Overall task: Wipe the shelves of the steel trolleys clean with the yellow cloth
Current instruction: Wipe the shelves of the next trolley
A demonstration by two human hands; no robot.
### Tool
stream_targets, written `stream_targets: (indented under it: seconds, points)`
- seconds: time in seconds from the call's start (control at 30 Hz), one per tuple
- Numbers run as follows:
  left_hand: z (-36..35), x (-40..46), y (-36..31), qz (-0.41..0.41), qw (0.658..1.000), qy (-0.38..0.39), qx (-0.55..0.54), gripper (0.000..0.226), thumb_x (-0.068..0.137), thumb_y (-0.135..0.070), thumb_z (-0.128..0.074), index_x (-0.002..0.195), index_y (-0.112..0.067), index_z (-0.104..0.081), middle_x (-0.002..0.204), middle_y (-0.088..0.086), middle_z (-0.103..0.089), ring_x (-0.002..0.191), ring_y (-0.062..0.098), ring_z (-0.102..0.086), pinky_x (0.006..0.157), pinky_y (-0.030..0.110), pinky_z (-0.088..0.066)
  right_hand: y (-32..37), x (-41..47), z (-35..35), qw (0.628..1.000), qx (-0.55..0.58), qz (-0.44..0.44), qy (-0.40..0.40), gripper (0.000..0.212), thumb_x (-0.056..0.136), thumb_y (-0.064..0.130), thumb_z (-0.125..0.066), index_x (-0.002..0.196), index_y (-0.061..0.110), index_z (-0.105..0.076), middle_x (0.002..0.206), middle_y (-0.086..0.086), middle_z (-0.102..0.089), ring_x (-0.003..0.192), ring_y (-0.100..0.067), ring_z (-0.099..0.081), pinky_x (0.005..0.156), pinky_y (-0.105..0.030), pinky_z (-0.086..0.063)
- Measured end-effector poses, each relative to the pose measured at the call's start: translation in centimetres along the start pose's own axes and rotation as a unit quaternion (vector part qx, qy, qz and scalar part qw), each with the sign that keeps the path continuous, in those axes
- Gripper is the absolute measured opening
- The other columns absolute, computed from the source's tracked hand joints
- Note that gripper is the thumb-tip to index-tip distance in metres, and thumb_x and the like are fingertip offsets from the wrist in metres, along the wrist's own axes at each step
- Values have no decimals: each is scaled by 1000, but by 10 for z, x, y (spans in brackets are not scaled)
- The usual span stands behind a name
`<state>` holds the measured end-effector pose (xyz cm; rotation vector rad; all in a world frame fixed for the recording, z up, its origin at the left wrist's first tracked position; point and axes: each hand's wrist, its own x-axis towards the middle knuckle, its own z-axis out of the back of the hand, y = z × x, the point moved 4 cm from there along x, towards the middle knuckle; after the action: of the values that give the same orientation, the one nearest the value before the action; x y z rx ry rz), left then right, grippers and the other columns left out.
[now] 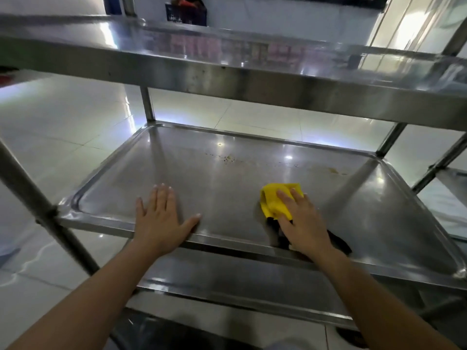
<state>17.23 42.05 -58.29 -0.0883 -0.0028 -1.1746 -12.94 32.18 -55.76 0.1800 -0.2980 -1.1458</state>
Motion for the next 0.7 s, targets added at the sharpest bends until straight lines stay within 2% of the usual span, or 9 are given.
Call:
stream_targets:
  seconds: [0.07, 0.1, 0.17, 0.3, 0.37, 0.43, 0.53, 0.63, 0.7]
  points:
    - [-1, 2, 0, -10, 1000, 2, 14, 109, 70, -83, 9, 153, -12, 1, 162, 9, 5, 148, 23, 10, 117, 52, 3, -3, 15, -1, 997, -19, -73, 3, 57, 96, 44, -40, 148, 40, -18, 160, -1, -10, 145, -34, -10, 114, -55, -17]
    - [-2, 4, 0, -16, 1000, 3, 18, 109, 70, -83, 11, 153, -14, 0, 162, 8, 3, 148, 22, 9, 116, 53, 3, 8, 25, -7, 996, -21, -81, 13, 56, 96, 48, -38, 148, 43, -17, 160, 0, -8, 145, -34, -7, 115, -56, -14]
    - [-3, 7, 0, -29, 999, 6, 22, 107, 69, -82, 15, 153, -18, -1, 162, 7, 0, 149, 22, 5, 115, 55, 1, 50, 45, -26, 998, -7, -37, 43, 55, 95, 53, -36, 146, 47, -17, 161, 1, -5, 146, -34, -3, 114, -56, -7]
    - [-3, 9, 1, -31, 998, 41, 34, 109, 63, -81, 15, 153, -22, 0, 162, 4, -1, 149, 20, 1, 115, 54, -5, 118, 55, -49, 993, 18, 80, 79, 53, 93, 57, -36, 143, 50, -21, 160, 5, -5, 146, -29, 0, 113, -58, -6]
    - [3, 10, 4, -42, 997, 48, 33, 107, 65, -83, 10, 153, -24, -4, 162, 2, -5, 148, 21, -4, 116, 51, -9, 109, 49, -47, 991, 17, 103, 85, 55, 92, 60, -36, 143, 50, -19, 160, 7, -4, 147, -27, -1, 113, -59, -8]
    - [13, 14, 9, -70, 996, 29, 49, 102, 70, -86, 5, 152, -26, -14, 158, 0, -19, 144, 23, -17, 114, 47, -16, 76, 40, -36, 992, 7, 101, 70, 57, 91, 61, -36, 144, 49, -18, 160, 8, -7, 146, -27, -6, 114, -58, -13]
    - [19, 19, 14, -91, 994, 5, 56, 104, 68, -86, 2, 149, -26, -22, 151, 2, -30, 136, 25, -27, 110, 42, -24, 8, 38, -12, 999, -18, 43, 4, 59, 93, 59, -37, 146, 43, -20, 158, 0, -19, 143, -30, -21, 115, -49, -22]
    - [13, 22, 16, -73, 997, 14, 31, 112, 61, -87, 7, 151, -25, -16, 156, 5, -18, 141, 27, -17, 115, 44, -15, -36, 54, 4, 997, -30, -70, -31, 58, 94, 54, -37, 147, 35, -25, 153, -8, -29, 134, -36, -32, 110, -43, -27]
    - [7, 23, 18, -66, 997, 21, 21, 114, 61, -89, 8, 152, -24, -12, 160, 5, -10, 145, 26, -8, 118, 46, -7, -32, 75, -2, 991, -48, -124, -11, 55, 95, 51, -32, 147, 33, -25, 153, -11, -27, 134, -37, -30, 110, -44, -25]
